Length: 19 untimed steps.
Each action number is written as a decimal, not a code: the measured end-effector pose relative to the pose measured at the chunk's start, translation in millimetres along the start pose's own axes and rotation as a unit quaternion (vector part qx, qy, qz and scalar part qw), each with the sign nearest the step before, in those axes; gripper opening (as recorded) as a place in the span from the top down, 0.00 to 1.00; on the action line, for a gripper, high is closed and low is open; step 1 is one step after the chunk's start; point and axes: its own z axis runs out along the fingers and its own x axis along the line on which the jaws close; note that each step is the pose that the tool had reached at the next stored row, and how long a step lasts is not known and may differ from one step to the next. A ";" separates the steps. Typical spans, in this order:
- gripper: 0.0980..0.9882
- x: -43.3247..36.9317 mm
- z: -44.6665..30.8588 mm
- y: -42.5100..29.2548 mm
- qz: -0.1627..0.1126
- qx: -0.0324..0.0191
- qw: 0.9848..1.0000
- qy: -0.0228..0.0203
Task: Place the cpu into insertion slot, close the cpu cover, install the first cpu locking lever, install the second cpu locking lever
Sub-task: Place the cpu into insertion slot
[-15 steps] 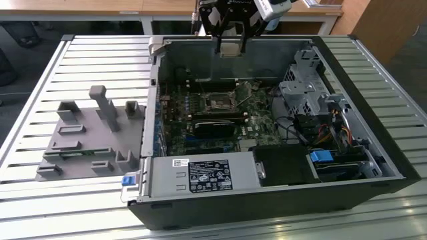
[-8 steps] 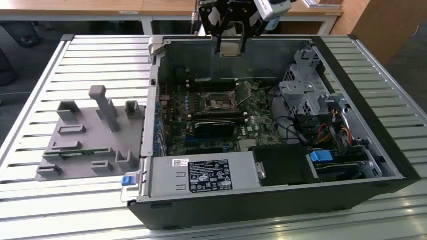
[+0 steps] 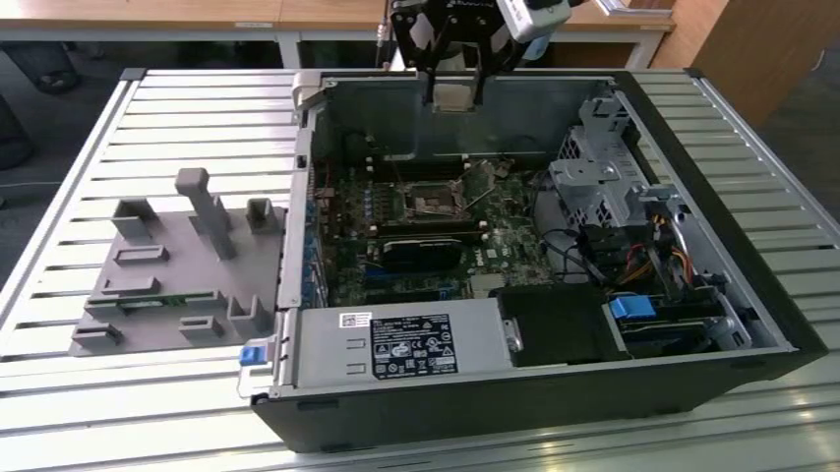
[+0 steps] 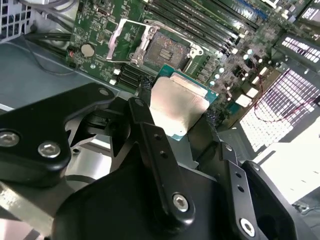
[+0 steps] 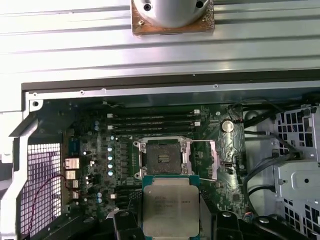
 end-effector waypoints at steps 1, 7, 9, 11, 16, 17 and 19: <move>0.50 0.0 0.0 0.0 0.006 0.000 1.000 -0.001; 0.50 0.1 0.3 0.0 0.048 -0.001 0.999 -0.004; 0.50 0.1 0.4 0.0 0.061 -0.001 0.998 -0.005; 0.50 0.1 0.5 0.0 0.072 -0.001 0.997 -0.007; 0.50 0.1 0.6 0.1 0.096 -0.001 0.995 -0.009; 0.50 0.1 0.6 0.1 0.100 0.000 0.995 -0.009; 0.50 0.2 0.7 0.1 0.111 0.000 0.994 -0.010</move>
